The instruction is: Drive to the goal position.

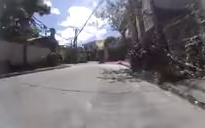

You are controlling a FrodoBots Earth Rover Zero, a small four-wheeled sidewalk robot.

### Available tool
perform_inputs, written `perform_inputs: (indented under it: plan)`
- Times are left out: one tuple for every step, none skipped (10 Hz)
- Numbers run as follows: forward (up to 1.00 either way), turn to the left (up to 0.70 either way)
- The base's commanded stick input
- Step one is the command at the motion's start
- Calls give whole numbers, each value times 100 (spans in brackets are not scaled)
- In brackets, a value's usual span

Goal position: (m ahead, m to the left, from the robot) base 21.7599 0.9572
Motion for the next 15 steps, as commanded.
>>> perform_inputs:
  plan:
    - [100, 8]
    - [100, -27]
    - [100, -33]
    - [100, -21]
    - [100, -9]
    - [100, 3]
    - [100, 15]
    - [100, 15]
    - [100, 13]
    - [100, 14]
    - [100, 16]
    - [100, 17]
    - [100, 20]
    - [100, 22]
    - [100, 22]
